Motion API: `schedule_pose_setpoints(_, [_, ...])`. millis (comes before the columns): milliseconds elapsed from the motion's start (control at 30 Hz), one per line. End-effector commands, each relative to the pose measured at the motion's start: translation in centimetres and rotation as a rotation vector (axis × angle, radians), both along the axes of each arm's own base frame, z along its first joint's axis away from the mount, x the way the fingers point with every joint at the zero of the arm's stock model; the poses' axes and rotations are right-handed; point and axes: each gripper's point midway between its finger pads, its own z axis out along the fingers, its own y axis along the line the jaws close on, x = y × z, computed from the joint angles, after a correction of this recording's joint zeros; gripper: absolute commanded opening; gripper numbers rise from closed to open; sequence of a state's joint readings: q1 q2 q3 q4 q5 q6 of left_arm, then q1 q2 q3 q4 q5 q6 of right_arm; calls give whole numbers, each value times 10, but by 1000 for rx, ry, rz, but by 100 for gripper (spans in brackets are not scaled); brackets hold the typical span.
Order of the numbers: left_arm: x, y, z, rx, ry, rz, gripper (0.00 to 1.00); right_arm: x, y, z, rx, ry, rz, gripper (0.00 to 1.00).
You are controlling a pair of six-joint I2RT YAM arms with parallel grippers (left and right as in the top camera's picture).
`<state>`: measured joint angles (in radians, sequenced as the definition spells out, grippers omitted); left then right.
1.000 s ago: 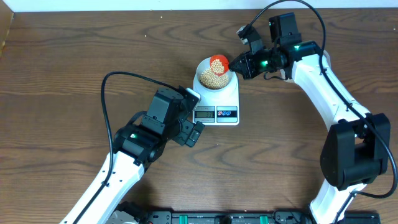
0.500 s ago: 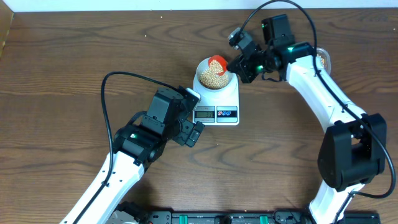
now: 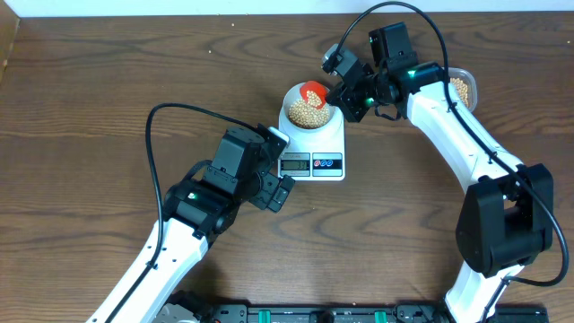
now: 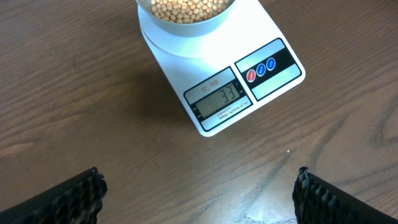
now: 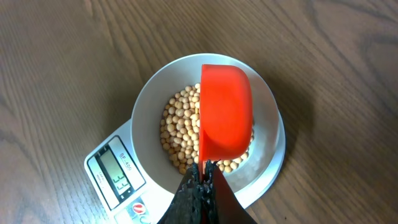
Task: Scoop item into bowl and weigh 50g on scale
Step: 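Shake the tilted scoop over the bowl to empty remaining soybeans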
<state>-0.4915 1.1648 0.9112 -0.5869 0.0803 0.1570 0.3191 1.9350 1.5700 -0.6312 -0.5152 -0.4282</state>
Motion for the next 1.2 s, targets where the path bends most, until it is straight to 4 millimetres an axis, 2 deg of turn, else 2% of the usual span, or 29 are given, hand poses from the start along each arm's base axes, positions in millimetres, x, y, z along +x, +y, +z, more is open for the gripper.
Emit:
schedule_pose_setpoints(0, [4,-2,14,-26,-26,2,98,2,3,23,14,-60,15,1])
schedule_pose_setpoints(233, [4,-2,14,-26,-26,2,98,-2,6,30,120,31,-25,1])
schedule_pose_setpoints(500, [4,-2,14,-26,-26,2,98,1,-3,39,209,92,-64,1])
schedule_pose_setpoints(867, [4,-2,14,-26,-26,2,98,1,-1,39,189,48,-27,1])
schedule_pose_setpoints(1167, [4,-2,14,-26,-26,2,98,0,8,27,39,-81,63,1])
